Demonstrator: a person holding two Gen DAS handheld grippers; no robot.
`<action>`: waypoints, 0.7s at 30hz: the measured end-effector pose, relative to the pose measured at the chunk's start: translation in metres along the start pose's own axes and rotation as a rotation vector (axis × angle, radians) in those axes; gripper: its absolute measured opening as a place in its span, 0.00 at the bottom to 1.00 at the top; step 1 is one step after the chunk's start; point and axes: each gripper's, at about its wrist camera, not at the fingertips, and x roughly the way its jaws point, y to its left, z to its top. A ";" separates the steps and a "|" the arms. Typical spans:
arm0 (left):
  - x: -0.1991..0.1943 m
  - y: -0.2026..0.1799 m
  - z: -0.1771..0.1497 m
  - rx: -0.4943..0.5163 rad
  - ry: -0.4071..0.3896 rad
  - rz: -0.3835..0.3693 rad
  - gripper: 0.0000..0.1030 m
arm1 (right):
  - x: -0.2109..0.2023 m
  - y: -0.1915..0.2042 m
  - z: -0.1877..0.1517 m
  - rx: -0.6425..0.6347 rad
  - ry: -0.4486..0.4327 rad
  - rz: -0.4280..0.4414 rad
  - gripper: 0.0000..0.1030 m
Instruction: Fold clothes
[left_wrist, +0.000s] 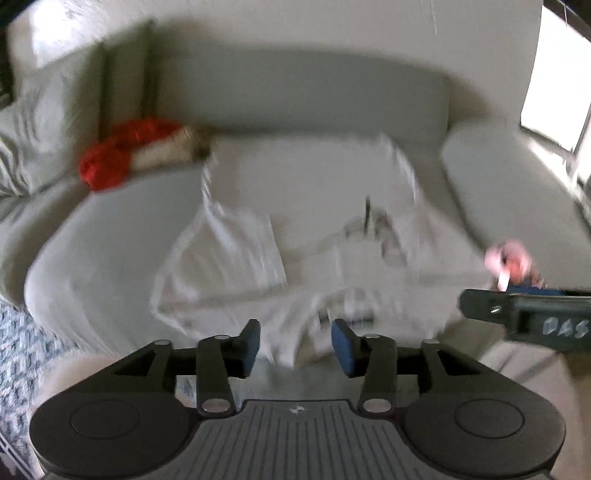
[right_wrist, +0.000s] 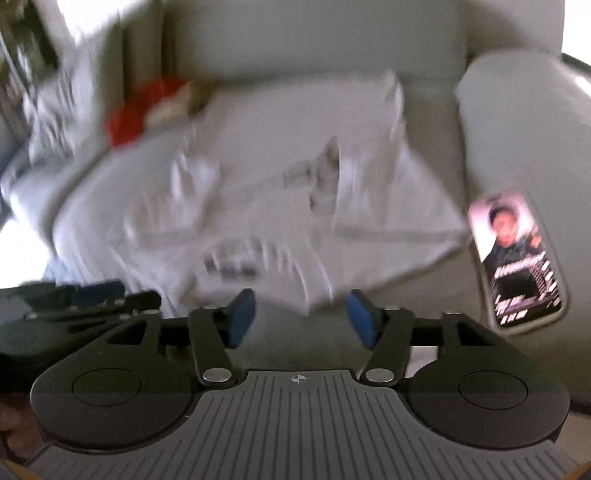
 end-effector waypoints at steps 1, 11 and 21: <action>-0.011 0.006 0.006 -0.023 -0.023 -0.003 0.45 | -0.012 -0.001 0.007 0.024 -0.036 0.013 0.72; -0.004 0.029 0.039 -0.113 -0.009 -0.026 0.52 | -0.038 0.004 0.058 0.020 -0.053 0.072 0.89; 0.041 0.027 0.063 -0.225 0.073 -0.079 0.60 | 0.023 -0.006 0.084 0.013 0.087 0.086 0.89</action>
